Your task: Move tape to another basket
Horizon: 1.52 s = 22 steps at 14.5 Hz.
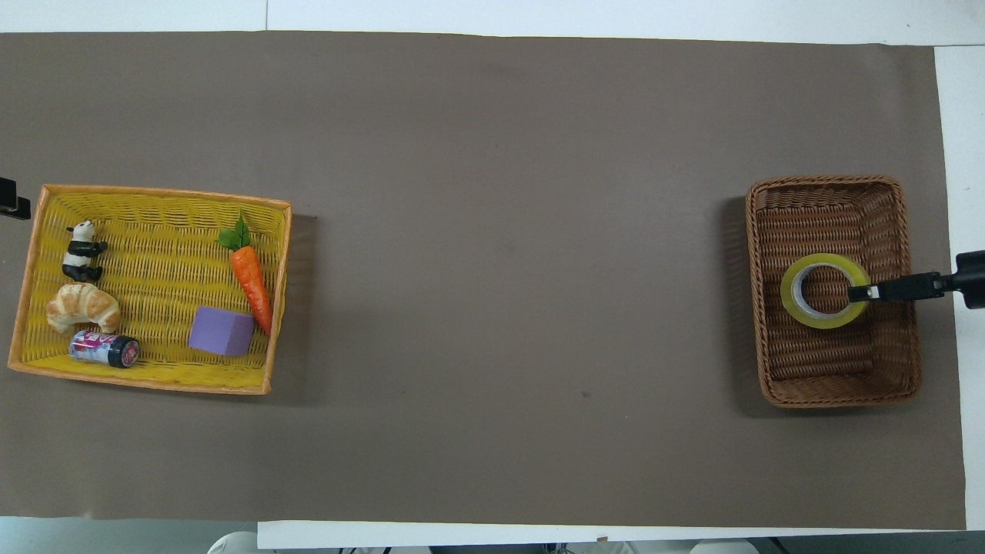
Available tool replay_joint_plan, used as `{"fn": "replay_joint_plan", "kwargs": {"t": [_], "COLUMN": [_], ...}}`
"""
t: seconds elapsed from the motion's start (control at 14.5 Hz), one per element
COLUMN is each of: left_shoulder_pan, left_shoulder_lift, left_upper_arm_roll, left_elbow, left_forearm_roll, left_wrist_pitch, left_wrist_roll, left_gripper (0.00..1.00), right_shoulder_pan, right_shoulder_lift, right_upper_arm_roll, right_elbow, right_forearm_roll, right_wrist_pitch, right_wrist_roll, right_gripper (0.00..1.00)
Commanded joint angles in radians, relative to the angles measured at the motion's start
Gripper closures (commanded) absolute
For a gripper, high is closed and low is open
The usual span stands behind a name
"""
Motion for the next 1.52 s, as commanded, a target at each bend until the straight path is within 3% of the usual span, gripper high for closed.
{"fn": "replay_joint_plan", "kwargs": {"t": [0.0, 0.28, 0.69, 0.83, 1.04, 1.24, 1.45], "left_shoulder_pan": [0.002, 0.007, 0.01, 0.006, -0.021, -0.011, -0.005], "left_shoulder_lift": [0.053, 0.085, 0.064, 0.048, 0.047, 0.047, 0.047], "left_upper_arm_roll": [-0.005, -0.008, -0.002, -0.003, -0.008, -0.007, -0.005], "left_elbow": [0.087, 0.126, 0.078, 0.055, 0.055, 0.055, 0.055], "left_forearm_roll": [0.028, 0.013, -0.017, -0.017, -0.015, -0.015, -0.015], "left_wrist_pitch": [-0.085, -0.095, -0.056, -0.056, -0.064, -0.064, -0.064], "left_wrist_roll": [0.013, 0.015, 0.016, 0.016, 0.015, 0.015, 0.013], "left_gripper": [0.0, 0.0, 0.0, 0.0, 0.0, 0.0, 0.0], "right_shoulder_pan": [0.002, 0.014, 0.176, 0.233, 0.304, 0.37, 0.399], "right_shoulder_lift": [-0.025, -0.049, -0.199, -0.236, -0.292, -0.348, -0.32], "right_upper_arm_roll": [0.011, 0.025, 0.027, 0.028, 0.031, 0.033, 0.03], "right_elbow": [-0.023, 0.041, 0.083, 0.123, 0.172, 0.19, 0.322], "right_forearm_roll": [-0.029, -0.125, -0.308, -0.38, -0.509, -0.593, -0.622], "right_wrist_pitch": [0.02, 0.022, 0.092, 0.091, 0.043, -0.082, -0.199], "right_wrist_roll": [-0.023, -0.038, 0.006, 0.107, 0.402, 0.722, 0.741], "right_gripper": [0.01, 0.0, 0.0, 0.0, 0.0, 0.0, 0.0]}}
